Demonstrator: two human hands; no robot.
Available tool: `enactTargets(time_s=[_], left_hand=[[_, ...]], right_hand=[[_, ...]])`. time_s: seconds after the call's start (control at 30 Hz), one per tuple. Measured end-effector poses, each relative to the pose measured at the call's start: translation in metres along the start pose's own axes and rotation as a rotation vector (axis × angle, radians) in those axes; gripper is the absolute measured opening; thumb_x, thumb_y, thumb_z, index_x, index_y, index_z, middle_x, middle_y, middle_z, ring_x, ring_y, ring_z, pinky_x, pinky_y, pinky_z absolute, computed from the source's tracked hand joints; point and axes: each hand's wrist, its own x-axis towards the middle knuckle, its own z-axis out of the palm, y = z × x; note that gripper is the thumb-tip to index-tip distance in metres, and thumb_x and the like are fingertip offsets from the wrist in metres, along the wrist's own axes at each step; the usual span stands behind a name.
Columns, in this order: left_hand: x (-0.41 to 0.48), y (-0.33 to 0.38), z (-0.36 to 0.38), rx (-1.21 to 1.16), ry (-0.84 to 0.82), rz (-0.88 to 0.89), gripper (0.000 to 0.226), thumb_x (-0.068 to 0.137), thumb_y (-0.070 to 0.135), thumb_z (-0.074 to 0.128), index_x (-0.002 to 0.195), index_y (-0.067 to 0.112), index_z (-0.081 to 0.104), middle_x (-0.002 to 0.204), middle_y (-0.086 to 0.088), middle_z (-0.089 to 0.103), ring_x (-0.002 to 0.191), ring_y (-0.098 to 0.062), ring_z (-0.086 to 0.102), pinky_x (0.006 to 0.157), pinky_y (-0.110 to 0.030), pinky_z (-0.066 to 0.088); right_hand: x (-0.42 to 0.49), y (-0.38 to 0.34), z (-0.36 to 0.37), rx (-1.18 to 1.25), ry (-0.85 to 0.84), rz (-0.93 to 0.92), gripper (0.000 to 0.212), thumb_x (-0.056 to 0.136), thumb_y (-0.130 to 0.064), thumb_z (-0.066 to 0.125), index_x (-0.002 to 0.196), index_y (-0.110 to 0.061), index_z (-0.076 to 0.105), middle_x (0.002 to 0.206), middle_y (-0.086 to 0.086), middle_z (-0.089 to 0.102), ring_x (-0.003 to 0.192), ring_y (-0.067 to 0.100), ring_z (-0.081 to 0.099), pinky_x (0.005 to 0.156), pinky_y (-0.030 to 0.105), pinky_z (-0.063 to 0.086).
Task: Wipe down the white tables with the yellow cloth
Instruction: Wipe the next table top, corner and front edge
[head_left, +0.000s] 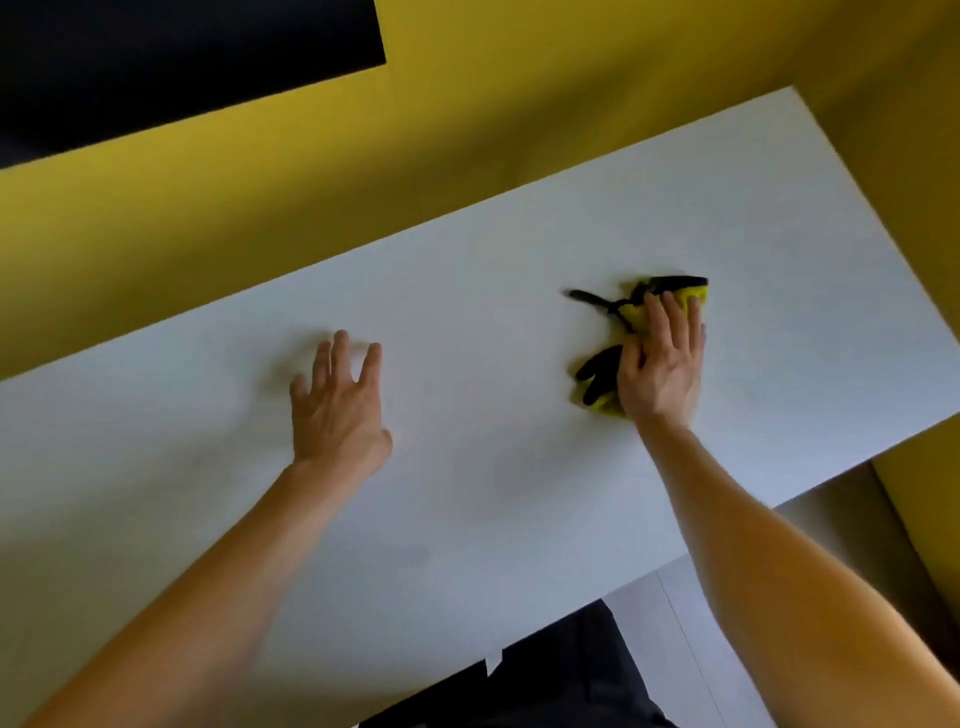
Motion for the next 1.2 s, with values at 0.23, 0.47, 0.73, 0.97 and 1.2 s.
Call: enactTargets(time_s=[0.23,0.47,0.73,0.97,1.2], left_hand=[[0.003,0.046,-0.006,-0.013,0.120,0.091,0.089,0.084,0.020,0.078,0.164,0.014,0.039,0.169,-0.022,0.029,0.154,-0.041,0.036,0.118,-0.058,0.039],[0.005,0.132,-0.022,-0.034,0.048,0.245,0.097,0.092,0.055,0.075,0.169,0.019,0.029,0.175,-0.012,0.018,0.162,-0.033,0.020,0.123,-0.052,0.037],[0.017,0.214,-0.029,0.043,-0.133,0.177,0.159,0.055,0.066,0.099,0.169,0.034,-0.007,0.175,-0.010,-0.004,0.164,-0.034,0.006,0.120,-0.058,0.039],[0.021,0.228,-0.015,0.060,-0.117,0.084,0.160,0.047,0.050,0.109,0.167,0.034,0.004,0.173,-0.010,-0.004,0.164,-0.035,0.004,0.117,-0.063,0.043],[0.020,0.227,-0.015,0.052,-0.118,0.068,0.161,0.048,0.048,0.109,0.168,0.036,0.002,0.175,-0.009,-0.006,0.165,-0.034,0.005,0.118,-0.061,0.043]], right_hand=[[-0.113,-0.104,0.029,0.145,-0.328,-0.656,0.054,0.106,-0.025,0.058,0.159,-0.018,0.054,0.172,0.008,0.041,0.168,0.030,0.014,0.134,0.056,0.020],[-0.028,0.115,-0.060,-0.009,-0.164,-0.253,0.059,0.107,-0.032,0.056,0.164,-0.021,0.047,0.174,0.005,0.037,0.168,0.028,0.015,0.130,0.064,0.024],[-0.078,0.051,-0.038,0.116,-0.136,-0.211,0.062,0.098,-0.026,0.068,0.158,-0.014,0.054,0.168,0.012,0.045,0.166,0.037,0.020,0.130,0.063,0.021],[-0.024,0.159,-0.073,0.071,-0.387,-0.670,0.063,0.098,-0.025,0.063,0.159,-0.017,0.053,0.174,0.008,0.037,0.168,0.033,0.016,0.134,0.059,0.018],[0.031,0.198,-0.087,-0.005,0.002,0.129,0.067,0.095,-0.037,0.059,0.159,-0.019,0.051,0.171,0.009,0.041,0.168,0.035,0.013,0.133,0.060,0.018]])
